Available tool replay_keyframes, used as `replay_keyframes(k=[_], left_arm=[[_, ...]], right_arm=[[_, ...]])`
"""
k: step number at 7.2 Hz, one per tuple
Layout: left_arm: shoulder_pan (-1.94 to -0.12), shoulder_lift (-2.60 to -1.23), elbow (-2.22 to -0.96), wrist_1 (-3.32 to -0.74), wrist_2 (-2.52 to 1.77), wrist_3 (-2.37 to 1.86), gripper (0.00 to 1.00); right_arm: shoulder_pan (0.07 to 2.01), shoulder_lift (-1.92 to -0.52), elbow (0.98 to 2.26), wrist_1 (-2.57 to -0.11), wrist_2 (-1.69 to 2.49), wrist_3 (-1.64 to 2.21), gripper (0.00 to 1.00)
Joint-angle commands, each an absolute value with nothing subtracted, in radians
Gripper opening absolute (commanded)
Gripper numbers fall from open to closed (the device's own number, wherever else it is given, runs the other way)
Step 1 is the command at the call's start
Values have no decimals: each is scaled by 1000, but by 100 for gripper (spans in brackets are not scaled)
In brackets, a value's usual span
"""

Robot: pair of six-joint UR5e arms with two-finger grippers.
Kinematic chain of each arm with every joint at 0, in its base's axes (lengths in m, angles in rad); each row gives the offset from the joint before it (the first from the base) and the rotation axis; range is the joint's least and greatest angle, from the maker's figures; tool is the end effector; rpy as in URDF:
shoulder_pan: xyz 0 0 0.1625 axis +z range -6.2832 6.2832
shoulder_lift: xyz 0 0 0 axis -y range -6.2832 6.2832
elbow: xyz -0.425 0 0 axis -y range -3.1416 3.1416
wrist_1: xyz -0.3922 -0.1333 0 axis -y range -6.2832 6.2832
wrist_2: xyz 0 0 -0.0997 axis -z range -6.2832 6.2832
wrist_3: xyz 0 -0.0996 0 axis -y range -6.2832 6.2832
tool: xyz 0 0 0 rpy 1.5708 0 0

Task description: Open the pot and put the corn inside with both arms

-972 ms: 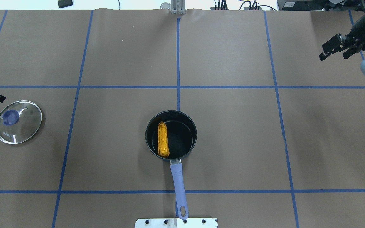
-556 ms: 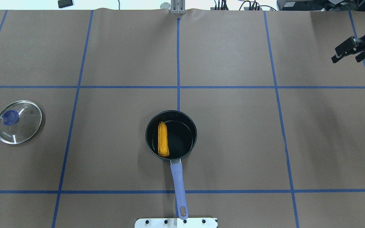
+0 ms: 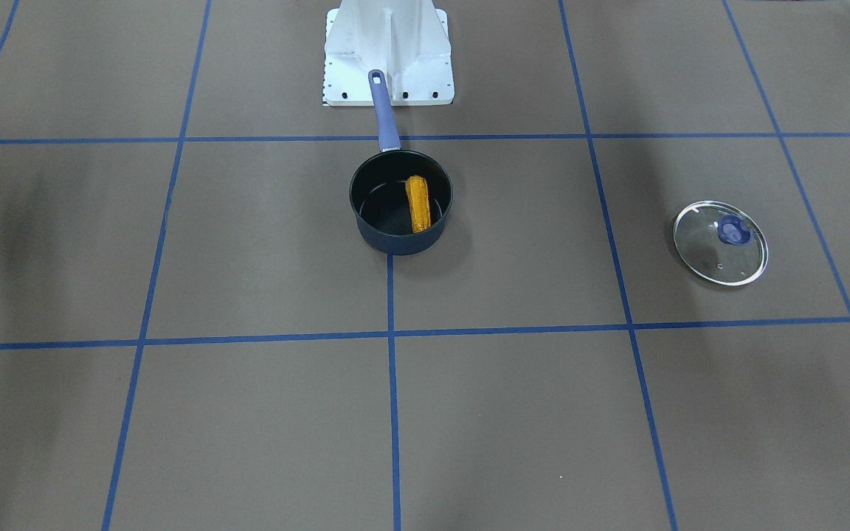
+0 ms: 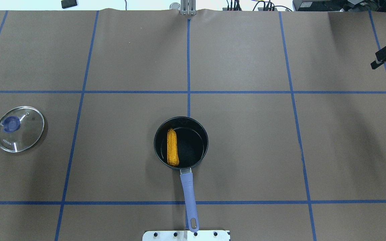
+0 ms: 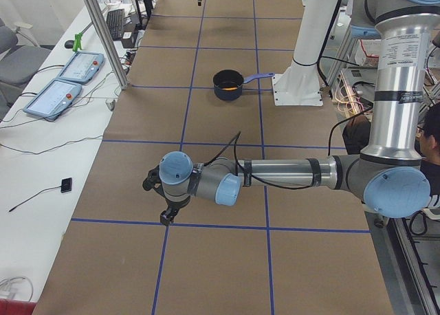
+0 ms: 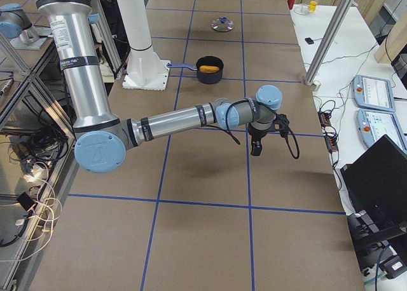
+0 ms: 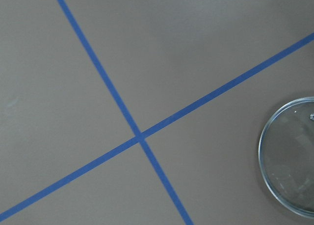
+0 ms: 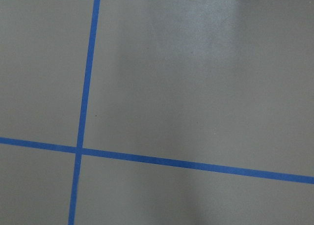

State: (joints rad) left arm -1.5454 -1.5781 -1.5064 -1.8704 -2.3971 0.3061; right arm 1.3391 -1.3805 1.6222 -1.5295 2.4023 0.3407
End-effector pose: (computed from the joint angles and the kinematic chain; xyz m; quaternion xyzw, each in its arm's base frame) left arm -0.0471 -0.5090 0.6514 0.1654 0.3791 0.1979 0.8887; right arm -0.0741 -0.5740 0.5226 0.0109 -0.4200 -0.0075 0.9074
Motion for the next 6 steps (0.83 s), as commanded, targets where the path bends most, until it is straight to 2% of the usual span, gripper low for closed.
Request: replay_keyframes(k=[1,6], left_arm=[[-1560,-1571,-1491,-1875,-2396,308,100],[-1612,-1546,-1482,-1879,-2404,308,100]], right_arm=[[1348,-1457,1620,-1526,2396,289,100],[1381,-1405,1614,-1537,2358,272,100]])
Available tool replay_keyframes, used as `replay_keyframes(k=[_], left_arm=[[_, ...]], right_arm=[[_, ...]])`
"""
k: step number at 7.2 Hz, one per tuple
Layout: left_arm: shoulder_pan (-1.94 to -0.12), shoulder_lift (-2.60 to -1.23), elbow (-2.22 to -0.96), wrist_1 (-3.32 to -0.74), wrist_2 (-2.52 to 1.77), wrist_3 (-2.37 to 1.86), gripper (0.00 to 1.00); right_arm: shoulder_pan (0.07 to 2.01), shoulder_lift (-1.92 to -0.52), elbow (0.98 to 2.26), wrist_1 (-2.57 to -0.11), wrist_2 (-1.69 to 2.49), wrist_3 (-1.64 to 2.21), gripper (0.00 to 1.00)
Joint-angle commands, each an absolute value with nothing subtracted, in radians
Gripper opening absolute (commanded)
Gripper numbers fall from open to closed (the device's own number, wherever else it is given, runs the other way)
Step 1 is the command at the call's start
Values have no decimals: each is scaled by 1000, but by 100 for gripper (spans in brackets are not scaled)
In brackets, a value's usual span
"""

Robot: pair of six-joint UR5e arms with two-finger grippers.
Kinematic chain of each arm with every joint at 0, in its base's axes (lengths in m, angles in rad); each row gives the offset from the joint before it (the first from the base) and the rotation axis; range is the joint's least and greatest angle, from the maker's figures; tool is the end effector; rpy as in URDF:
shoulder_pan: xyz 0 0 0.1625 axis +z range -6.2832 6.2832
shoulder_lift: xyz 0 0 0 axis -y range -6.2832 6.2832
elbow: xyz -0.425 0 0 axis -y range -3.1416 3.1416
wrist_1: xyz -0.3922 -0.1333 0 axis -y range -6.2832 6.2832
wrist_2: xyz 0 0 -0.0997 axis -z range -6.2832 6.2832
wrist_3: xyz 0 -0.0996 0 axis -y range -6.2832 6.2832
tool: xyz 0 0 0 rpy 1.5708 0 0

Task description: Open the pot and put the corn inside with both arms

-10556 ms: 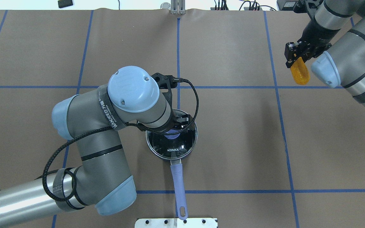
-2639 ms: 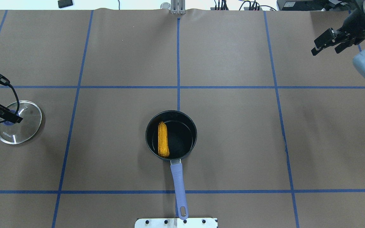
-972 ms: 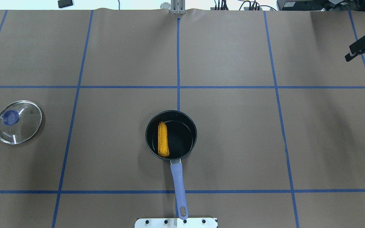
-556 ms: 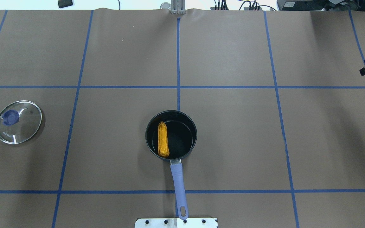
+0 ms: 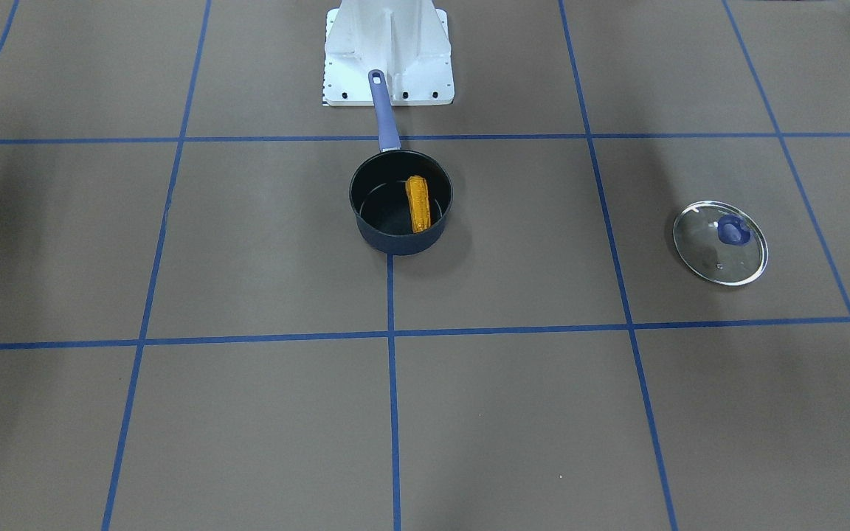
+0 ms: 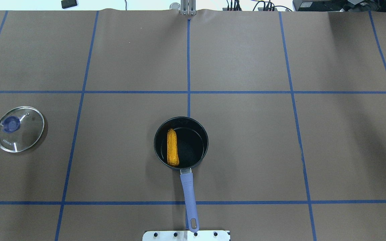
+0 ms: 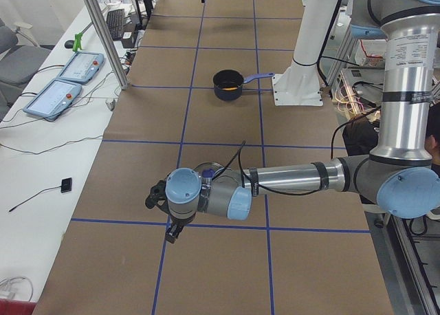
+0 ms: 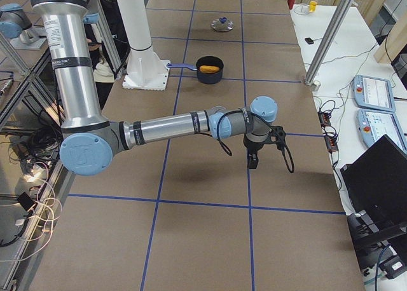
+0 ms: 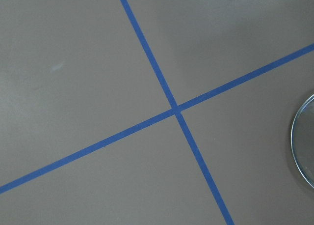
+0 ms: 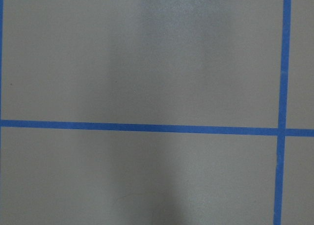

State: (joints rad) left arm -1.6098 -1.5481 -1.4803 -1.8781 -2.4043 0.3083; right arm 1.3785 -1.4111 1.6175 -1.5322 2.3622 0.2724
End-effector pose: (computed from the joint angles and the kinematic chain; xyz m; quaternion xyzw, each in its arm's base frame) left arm -0.0787 -0.4881 0.6782 0.1569 0.3815 0.1610 0.8966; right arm -0.0467 -0.5667 0.5454 0.0216 -0.3982 -0.0104 0.9170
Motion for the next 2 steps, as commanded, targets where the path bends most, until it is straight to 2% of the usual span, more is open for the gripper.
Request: replay_keyframes(k=[1,2], left_arm=[[-1612,-1546,-1483,-1879,-2404,308,100],[-1612,-1546,-1483,-1879,-2404,308,100]], right_arm=[[1379,-1401,1594,-1531,2361,272,100],[1379,-1393,1565,-1526,2361,272,100]])
